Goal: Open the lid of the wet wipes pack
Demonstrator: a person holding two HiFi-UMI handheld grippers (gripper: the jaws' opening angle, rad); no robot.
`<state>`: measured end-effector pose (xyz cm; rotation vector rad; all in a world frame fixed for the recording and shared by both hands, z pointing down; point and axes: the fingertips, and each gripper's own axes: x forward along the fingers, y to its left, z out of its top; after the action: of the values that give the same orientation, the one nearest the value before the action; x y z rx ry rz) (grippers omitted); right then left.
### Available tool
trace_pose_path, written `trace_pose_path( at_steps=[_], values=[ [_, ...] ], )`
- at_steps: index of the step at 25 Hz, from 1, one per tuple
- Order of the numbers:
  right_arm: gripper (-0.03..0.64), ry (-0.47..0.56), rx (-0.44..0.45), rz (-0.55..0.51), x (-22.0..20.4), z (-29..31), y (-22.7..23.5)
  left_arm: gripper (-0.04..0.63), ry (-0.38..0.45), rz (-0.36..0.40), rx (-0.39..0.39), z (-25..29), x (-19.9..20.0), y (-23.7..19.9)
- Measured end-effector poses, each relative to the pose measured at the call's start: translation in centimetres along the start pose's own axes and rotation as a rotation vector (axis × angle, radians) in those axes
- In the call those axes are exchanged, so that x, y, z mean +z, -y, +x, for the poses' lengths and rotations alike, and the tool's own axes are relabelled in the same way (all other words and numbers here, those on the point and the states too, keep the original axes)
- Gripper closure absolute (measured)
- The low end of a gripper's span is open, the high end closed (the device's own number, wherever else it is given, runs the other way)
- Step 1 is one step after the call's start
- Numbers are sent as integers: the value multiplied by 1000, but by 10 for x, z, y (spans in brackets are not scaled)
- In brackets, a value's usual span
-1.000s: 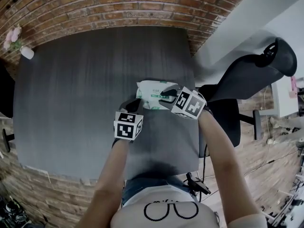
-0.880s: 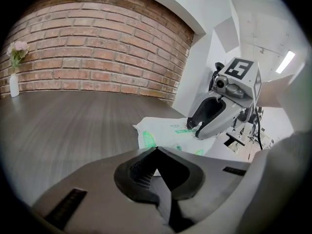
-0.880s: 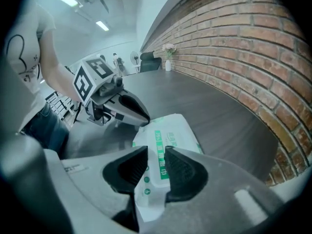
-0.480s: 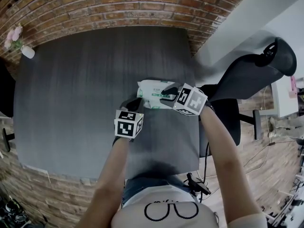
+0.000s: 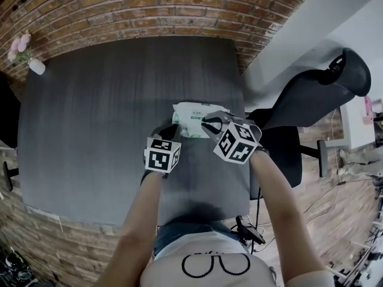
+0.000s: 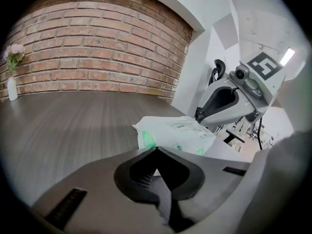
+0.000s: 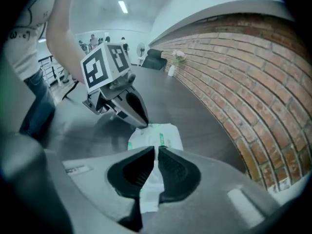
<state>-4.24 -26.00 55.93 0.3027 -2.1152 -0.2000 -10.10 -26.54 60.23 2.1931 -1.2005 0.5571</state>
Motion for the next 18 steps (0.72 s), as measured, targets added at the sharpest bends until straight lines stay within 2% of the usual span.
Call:
trace_pose_path(
  at_steps=[5,10,18],
  values=[
    [603,-3,-86,-58,4,-6,10,597,-7,4,-4,0,-1,1],
    [606,8,-159,-28,9,-10,34,597,-9,12,-5,0,-1,0],
    [598,-7,-217,8,7,-2,72,597,-17,22,-24,1,0,2]
  ],
)
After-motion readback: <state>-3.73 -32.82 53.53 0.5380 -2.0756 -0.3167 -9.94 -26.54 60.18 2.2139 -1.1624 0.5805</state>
